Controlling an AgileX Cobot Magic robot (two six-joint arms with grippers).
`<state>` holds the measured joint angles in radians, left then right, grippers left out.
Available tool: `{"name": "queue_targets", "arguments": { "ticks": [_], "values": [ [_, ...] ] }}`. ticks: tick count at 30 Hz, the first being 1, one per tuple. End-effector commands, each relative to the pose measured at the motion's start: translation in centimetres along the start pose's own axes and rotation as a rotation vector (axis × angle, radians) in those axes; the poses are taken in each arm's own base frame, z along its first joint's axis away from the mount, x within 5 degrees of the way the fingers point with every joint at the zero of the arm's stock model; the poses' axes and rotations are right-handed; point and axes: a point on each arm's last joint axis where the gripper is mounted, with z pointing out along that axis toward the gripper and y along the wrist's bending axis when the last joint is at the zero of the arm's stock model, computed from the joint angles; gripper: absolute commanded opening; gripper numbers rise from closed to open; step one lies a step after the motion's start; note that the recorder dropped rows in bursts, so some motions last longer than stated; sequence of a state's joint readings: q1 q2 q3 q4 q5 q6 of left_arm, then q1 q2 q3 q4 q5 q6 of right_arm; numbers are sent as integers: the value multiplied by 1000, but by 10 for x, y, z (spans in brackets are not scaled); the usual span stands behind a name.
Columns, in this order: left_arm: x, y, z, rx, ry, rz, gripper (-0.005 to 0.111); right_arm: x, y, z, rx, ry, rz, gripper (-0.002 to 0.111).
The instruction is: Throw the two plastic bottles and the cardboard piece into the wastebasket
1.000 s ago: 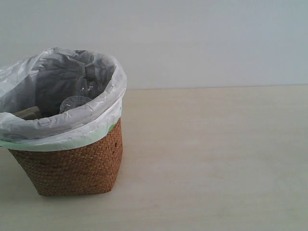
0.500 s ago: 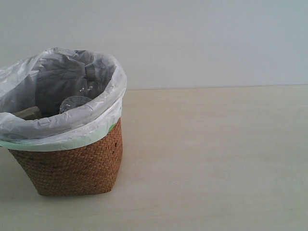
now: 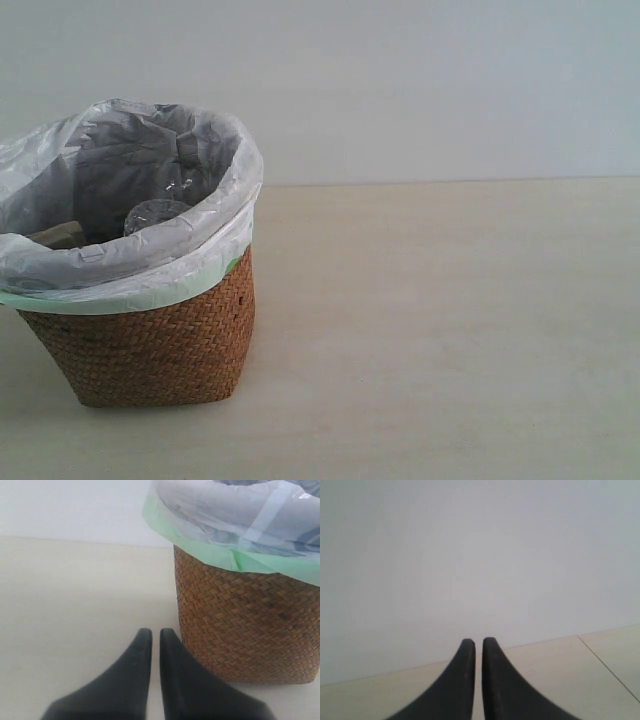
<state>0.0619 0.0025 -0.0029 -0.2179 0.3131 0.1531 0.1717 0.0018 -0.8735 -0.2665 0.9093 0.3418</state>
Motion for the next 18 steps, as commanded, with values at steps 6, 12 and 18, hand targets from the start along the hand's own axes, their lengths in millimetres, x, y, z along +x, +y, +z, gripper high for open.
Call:
{"name": "queue_targets", "arguments": {
  "ticks": [6,12,18],
  "values": [
    [1,0,0,-4,-2,-8,6,0,0,0,5,-9,-8,1],
    [1,0,0,-4,-2,-8,6,0,0,0,5,-9,-8,1],
    [1,0,0,-4,-2,-8,6,6,0,5,7,16,-13,1]
  ]
}}
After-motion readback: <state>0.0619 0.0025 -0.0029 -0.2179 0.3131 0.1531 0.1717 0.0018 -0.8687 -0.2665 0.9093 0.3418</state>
